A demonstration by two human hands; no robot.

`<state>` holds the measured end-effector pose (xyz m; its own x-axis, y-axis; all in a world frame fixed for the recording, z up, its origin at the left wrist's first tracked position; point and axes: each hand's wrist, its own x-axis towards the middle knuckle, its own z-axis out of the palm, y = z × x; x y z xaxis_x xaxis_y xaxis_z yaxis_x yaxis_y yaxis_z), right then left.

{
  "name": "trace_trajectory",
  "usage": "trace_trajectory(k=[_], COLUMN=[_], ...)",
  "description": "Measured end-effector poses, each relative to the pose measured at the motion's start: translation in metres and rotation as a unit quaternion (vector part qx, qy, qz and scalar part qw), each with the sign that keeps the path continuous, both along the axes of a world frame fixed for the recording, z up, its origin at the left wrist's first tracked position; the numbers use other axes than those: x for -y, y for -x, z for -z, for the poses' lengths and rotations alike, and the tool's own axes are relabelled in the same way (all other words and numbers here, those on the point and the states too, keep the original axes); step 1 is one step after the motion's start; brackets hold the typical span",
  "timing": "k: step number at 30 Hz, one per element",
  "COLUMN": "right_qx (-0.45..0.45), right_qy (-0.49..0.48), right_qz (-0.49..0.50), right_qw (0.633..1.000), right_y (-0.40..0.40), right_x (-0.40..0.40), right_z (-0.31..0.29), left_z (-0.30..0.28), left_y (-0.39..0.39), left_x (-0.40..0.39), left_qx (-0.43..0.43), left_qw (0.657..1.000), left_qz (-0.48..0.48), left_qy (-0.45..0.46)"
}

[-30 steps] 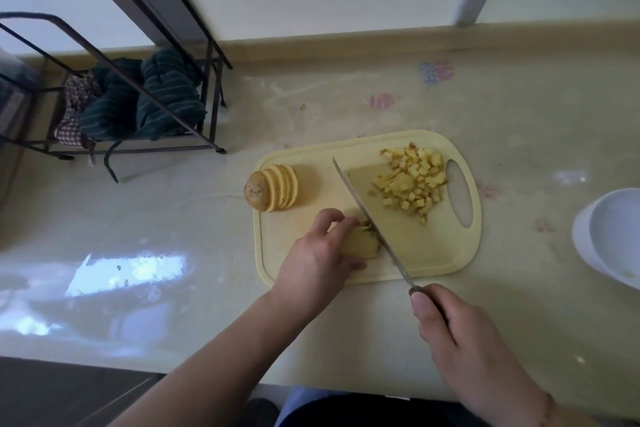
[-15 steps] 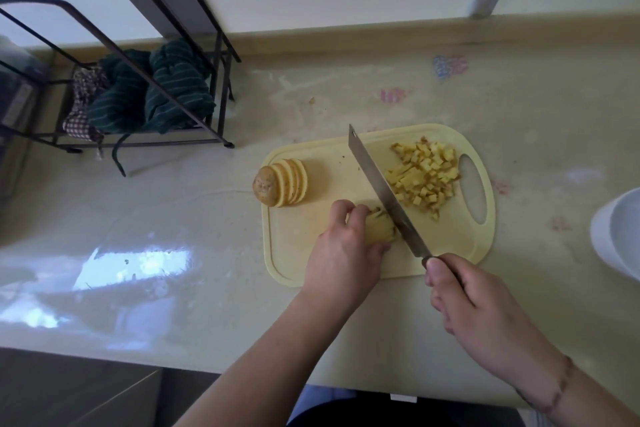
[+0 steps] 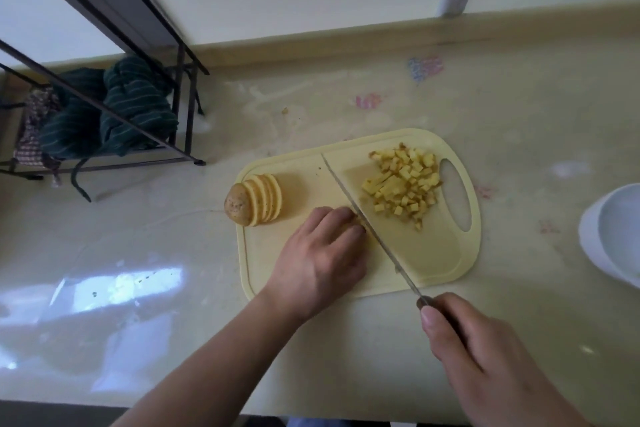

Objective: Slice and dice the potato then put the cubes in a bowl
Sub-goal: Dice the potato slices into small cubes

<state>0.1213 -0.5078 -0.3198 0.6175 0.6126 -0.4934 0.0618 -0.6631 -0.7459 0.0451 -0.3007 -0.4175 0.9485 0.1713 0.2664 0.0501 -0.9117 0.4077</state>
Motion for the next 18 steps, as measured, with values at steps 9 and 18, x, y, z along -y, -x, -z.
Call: trace_trajectory(k=[9, 18], right_qx=[0.031, 0.004], right_qy=[0.017, 0.047], right_qz=[-0.033, -0.001], right_qw=[0.999, 0.999], right_y=[-0.01, 0.0], right_x=[-0.003, 0.01], right_z=[-0.004, 0.001], left_z=[0.004, 0.009], left_y=[-0.003, -0.008], left_x=[0.005, -0.001], left_qx=[0.04, 0.058], left_qw=[0.998, 0.998], left_qz=[-0.033, 0.019], left_qy=[-0.019, 0.029])
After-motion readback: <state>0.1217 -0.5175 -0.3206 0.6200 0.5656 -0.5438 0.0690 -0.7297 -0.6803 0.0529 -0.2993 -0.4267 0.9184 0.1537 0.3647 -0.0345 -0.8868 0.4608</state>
